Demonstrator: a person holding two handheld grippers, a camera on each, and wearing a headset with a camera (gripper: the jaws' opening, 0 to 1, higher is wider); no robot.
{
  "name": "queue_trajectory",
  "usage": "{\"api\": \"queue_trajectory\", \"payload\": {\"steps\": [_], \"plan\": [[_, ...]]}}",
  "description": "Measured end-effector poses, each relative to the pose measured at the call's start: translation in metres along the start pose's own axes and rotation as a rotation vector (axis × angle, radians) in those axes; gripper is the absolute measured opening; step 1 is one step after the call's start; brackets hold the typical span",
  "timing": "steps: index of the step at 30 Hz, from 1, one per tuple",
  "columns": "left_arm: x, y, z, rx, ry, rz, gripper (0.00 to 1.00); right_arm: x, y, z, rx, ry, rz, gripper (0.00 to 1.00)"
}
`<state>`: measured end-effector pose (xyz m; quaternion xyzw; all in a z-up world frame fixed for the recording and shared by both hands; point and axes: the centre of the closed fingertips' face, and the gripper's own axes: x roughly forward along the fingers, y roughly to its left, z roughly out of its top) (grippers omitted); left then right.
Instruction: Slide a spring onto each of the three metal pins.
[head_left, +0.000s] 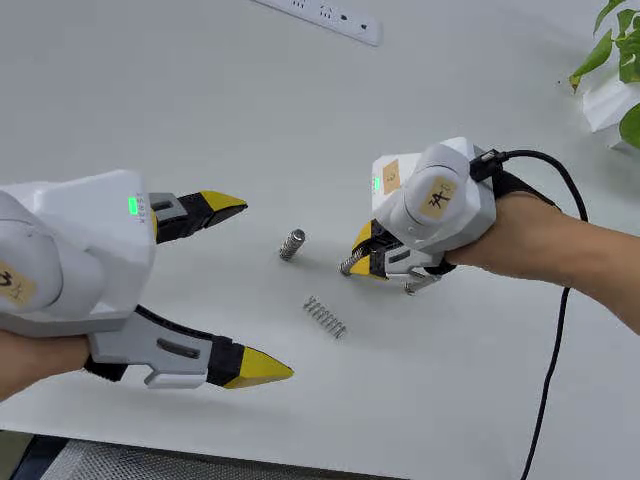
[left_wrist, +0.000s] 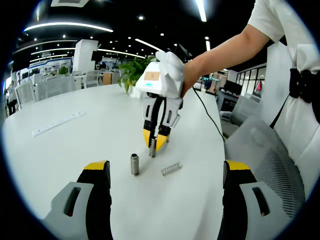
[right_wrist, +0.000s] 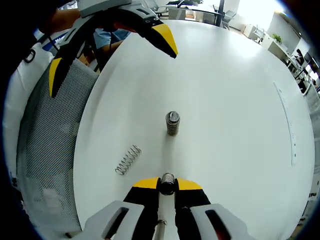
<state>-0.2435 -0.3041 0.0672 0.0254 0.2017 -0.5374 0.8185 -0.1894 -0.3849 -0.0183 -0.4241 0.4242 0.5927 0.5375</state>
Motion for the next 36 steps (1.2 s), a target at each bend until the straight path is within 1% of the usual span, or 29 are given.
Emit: {"api": "queue_trajectory", "payload": {"steps": [5,12,17,22,27,31,35,36], "plan": [[0.000,0.000,0.000,0.000,0.001,0.002,0.92,0.001,-0.001,-0.001,0.006,-0.005,-0.004,0.08],[0.000,-0.001,0.001,0.005,0.007,0.003,0.92,0.002,0.000,-0.001,0.016,-0.011,-0.002,0.11],[0.000,-0.001,0.002,0.011,0.011,0.002,0.92,-0.002,-0.002,0.000,0.025,-0.024,-0.015,0.13],[-0.001,-0.002,0.002,0.020,0.021,0.002,0.92,-0.013,-0.004,0.005,0.054,-0.063,-0.036,0.15],[-0.003,-0.004,0.002,0.031,0.034,0.000,0.91,-0.027,-0.007,0.008,0.081,-0.108,-0.076,0.20],[-0.005,-0.004,0.003,0.038,0.044,0.003,0.90,-0.042,-0.005,0.012,0.122,-0.169,-0.107,0.23],[-0.007,-0.006,0.004,0.047,0.056,0.005,0.89,-0.055,-0.001,0.011,0.148,-0.211,-0.128,0.28],[-0.008,-0.006,0.004,0.051,0.060,0.004,0.88,-0.059,0.001,0.012,0.160,-0.232,-0.138,0.29]]}}
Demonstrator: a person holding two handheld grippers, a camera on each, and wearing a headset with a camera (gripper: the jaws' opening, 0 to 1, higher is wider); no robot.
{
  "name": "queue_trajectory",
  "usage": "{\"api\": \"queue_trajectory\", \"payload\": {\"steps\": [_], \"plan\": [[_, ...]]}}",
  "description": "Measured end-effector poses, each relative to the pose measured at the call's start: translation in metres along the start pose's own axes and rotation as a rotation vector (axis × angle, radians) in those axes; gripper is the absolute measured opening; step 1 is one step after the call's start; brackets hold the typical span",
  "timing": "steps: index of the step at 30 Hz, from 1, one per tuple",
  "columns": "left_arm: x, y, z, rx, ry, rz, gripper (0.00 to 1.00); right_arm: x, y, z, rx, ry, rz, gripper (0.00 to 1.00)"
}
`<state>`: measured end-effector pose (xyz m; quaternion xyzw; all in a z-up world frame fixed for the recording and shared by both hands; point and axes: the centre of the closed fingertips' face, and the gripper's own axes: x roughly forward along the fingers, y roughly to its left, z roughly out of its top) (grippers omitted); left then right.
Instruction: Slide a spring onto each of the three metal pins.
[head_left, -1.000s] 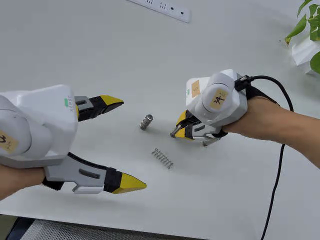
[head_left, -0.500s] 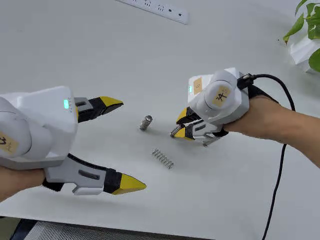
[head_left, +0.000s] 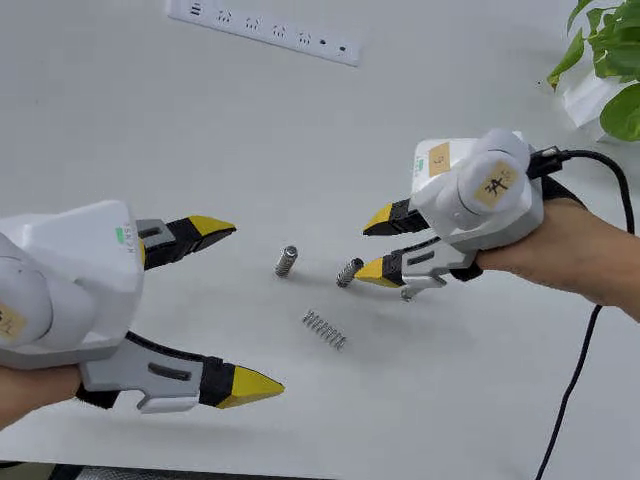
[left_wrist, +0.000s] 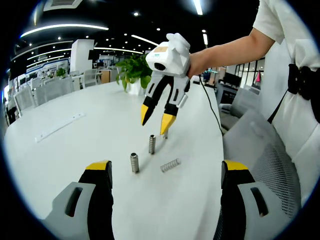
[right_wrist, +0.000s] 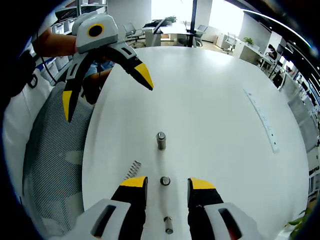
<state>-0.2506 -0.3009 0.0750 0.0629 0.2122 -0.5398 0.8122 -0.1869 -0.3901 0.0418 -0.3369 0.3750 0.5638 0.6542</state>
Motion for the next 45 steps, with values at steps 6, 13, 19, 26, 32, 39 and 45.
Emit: {"api": "queue_trajectory", "payload": {"steps": [6,13,19,26,32,39,45], "plan": [[-0.002,-0.002,0.000,0.031,0.032,-0.002,0.84,-0.023,0.005,0.001,0.082,-0.096,-0.035,0.35],[-0.001,-0.009,-0.003,0.073,0.081,-0.019,0.79,-0.049,0.020,-0.008,0.159,-0.190,-0.065,0.42],[0.006,-0.013,-0.007,0.125,0.140,-0.048,0.71,-0.067,0.026,-0.026,0.260,-0.282,-0.077,0.49],[0.018,-0.015,-0.015,0.192,0.215,-0.077,0.60,-0.078,0.042,-0.034,0.344,-0.390,-0.072,0.62],[0.038,-0.014,-0.026,0.255,0.291,-0.112,0.51,-0.085,0.052,-0.046,0.416,-0.475,-0.078,0.72],[0.059,-0.017,-0.040,0.375,0.386,-0.162,0.44,-0.088,0.058,-0.060,0.473,-0.501,-0.105,0.71],[0.073,-0.018,-0.053,0.417,0.442,-0.207,0.40,-0.087,0.064,-0.070,0.510,-0.538,-0.119,0.78]]}}
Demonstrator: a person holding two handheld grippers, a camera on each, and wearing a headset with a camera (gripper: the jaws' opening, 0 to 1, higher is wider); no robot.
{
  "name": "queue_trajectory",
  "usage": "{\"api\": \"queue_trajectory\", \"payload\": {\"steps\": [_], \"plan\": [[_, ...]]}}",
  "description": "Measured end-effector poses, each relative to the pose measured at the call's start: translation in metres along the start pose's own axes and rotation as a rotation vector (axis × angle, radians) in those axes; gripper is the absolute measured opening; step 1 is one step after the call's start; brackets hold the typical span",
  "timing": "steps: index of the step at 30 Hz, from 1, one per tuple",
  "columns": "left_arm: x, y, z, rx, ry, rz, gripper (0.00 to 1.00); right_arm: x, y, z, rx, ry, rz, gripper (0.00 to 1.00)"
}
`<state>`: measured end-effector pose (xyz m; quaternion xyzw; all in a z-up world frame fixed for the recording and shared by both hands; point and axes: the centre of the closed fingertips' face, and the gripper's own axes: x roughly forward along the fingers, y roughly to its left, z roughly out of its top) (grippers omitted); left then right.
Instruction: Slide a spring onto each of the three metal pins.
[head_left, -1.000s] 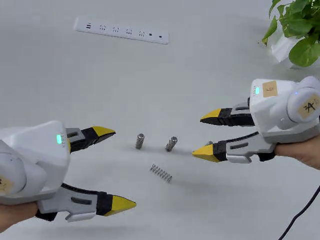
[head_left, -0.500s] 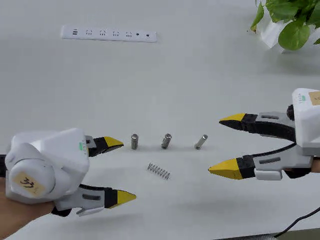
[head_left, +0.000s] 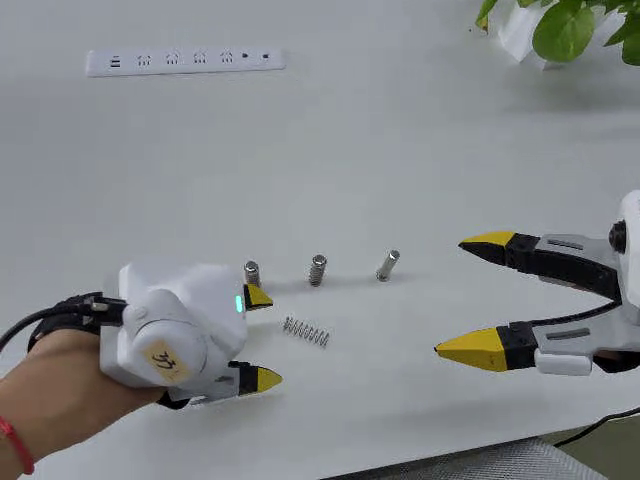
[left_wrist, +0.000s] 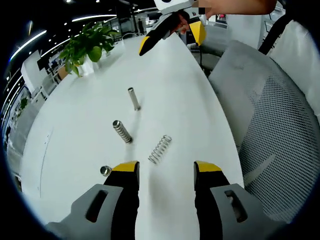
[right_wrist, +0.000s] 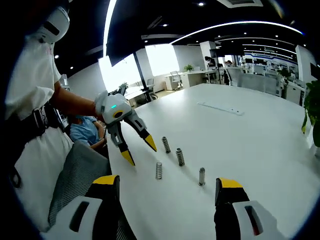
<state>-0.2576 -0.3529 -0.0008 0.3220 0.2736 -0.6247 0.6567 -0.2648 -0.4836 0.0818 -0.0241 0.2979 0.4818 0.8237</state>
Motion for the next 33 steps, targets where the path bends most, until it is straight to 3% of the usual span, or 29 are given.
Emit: {"api": "queue_trajectory", "payload": {"steps": [8,14,33], "plan": [[0.013,0.007,-0.001,0.011,0.031,-0.004,0.33,-0.010,-0.005,-0.015,-0.017,0.000,-0.013,0.89],[0.020,0.007,-0.002,0.026,0.058,-0.012,0.31,-0.011,-0.006,-0.029,-0.068,0.039,0.002,0.99],[0.034,0.013,-0.008,0.082,0.129,-0.016,0.19,-0.025,-0.017,-0.045,-0.082,0.065,-0.015,0.98]]}}
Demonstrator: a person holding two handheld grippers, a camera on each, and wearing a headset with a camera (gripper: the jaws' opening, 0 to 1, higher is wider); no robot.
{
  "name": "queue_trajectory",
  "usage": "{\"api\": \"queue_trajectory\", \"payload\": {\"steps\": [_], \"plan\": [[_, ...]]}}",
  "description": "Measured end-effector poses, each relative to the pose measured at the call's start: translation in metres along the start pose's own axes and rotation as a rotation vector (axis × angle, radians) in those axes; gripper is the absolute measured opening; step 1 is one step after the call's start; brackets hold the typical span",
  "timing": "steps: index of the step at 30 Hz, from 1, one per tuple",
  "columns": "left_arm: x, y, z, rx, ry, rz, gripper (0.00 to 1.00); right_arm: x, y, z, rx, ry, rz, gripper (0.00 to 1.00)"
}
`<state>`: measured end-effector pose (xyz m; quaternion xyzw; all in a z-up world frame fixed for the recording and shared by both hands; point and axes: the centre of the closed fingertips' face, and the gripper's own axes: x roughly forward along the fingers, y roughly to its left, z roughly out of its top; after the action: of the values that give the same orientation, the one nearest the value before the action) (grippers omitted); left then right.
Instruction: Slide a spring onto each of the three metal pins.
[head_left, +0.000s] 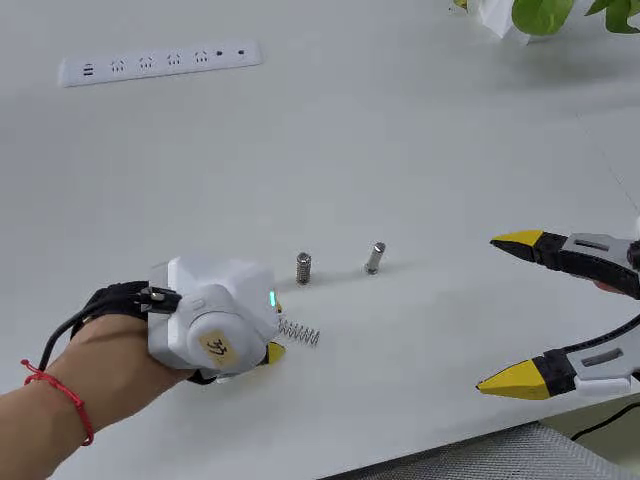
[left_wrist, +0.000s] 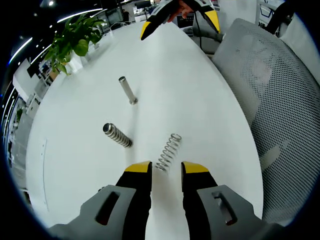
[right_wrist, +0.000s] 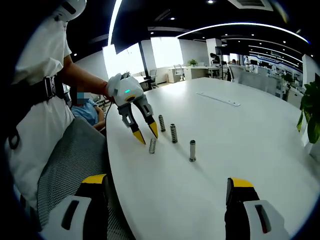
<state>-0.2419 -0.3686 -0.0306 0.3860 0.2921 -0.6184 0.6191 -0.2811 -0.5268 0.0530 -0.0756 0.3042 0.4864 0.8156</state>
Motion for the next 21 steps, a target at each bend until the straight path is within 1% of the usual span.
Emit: {"api": "queue_trajectory", "payload": {"steps": [1,3,10,12,14,21], "plan": [[0.0014,-0.0002,-0.0027,0.020,0.018,0.000,0.18,-0.0005,-0.0003,0.0002,0.000,-0.001,-0.002,0.98],[0.0029,-0.0011,-0.0041,0.025,0.027,0.000,0.16,-0.0012,-0.0008,-0.0002,0.000,0.000,-0.004,0.97],[0.0041,-0.0047,-0.0060,0.010,0.036,-0.002,0.10,-0.0022,-0.0024,0.0007,0.004,-0.007,-0.011,0.96],[0.0038,-0.0054,-0.0060,0.003,0.032,-0.002,0.09,-0.0019,-0.0025,0.0010,0.005,-0.010,-0.013,0.96],[0.0038,-0.0061,-0.0065,-0.012,0.032,-0.001,0.08,-0.0014,-0.0022,0.0015,0.007,-0.013,-0.013,0.96],[0.0035,-0.0062,-0.0074,-0.022,0.039,0.006,0.08,0.0007,-0.0011,0.0028,0.010,-0.017,-0.014,0.95]]}}
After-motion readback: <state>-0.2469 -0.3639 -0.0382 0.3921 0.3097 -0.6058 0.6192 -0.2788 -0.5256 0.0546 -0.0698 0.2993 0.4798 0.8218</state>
